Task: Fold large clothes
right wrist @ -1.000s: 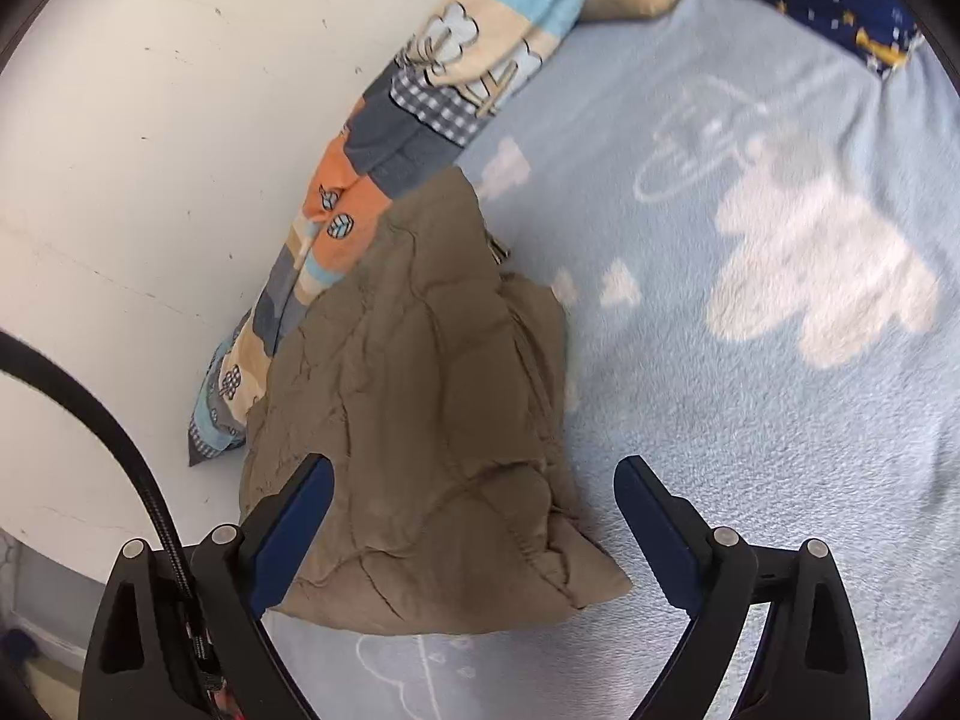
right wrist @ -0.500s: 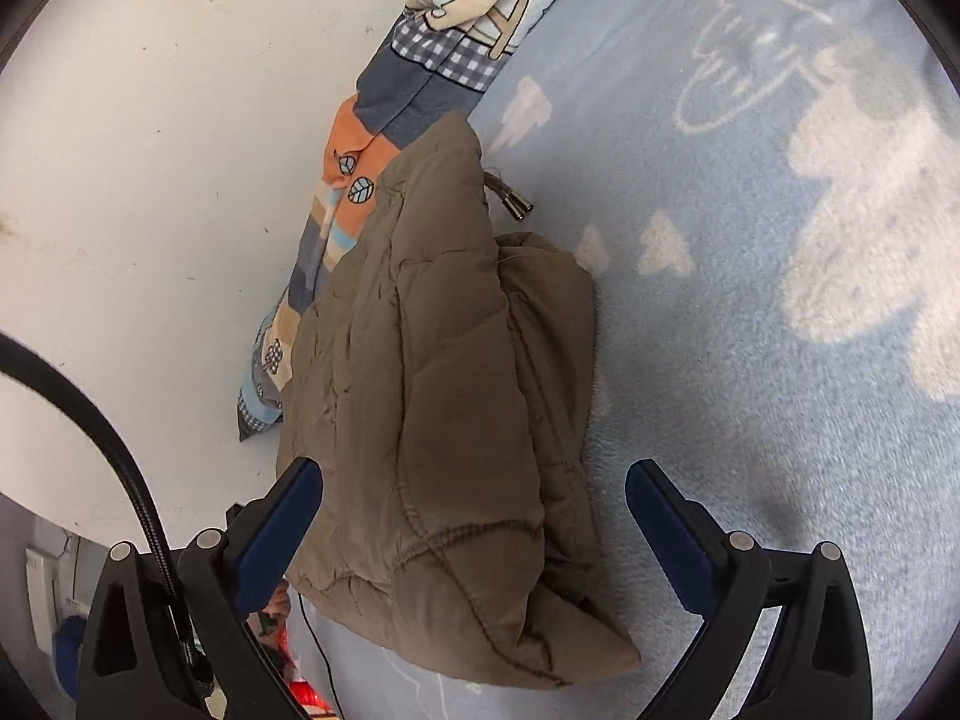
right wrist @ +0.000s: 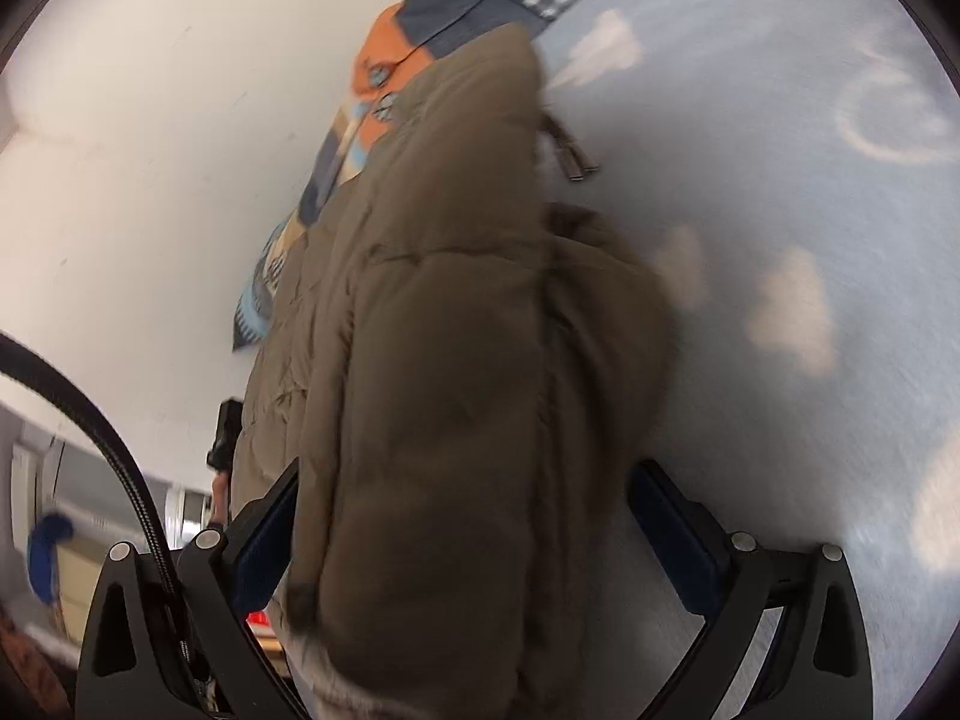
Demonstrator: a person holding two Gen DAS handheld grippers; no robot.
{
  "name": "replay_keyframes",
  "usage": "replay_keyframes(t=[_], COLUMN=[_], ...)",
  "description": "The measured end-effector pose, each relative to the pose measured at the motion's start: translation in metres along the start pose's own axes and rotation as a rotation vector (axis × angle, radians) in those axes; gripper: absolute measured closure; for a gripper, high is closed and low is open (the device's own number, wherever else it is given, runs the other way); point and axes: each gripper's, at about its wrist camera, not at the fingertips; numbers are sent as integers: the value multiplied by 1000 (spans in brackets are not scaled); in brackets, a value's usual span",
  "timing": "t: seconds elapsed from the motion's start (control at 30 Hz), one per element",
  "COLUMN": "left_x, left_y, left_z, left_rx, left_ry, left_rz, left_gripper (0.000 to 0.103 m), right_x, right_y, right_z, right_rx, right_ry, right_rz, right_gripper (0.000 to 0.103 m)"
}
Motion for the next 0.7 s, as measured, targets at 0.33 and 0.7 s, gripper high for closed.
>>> replay_keyframes(t=[0.33, 0.7], left_x=[-17, 10], left_y=[-47, -98], left_z=[24, 12], left_rx=[-116, -255], left_ry=[-4, -131], left_rz=[86, 137], left_gripper=[43, 71], right_x=[-36, 6], right_y=[27, 82], right_z=[47, 20], right_rx=[51, 251], right_ry=[160, -33], right_rz=[-112, -272], right_gripper=[3, 58])
Point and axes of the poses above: each gripper's, at about its wrist camera, not at the fingertips, and z roughly the way its jaws point, y to its left, x to its underside, and after that the axes turned 14 degrees about y, right-handed
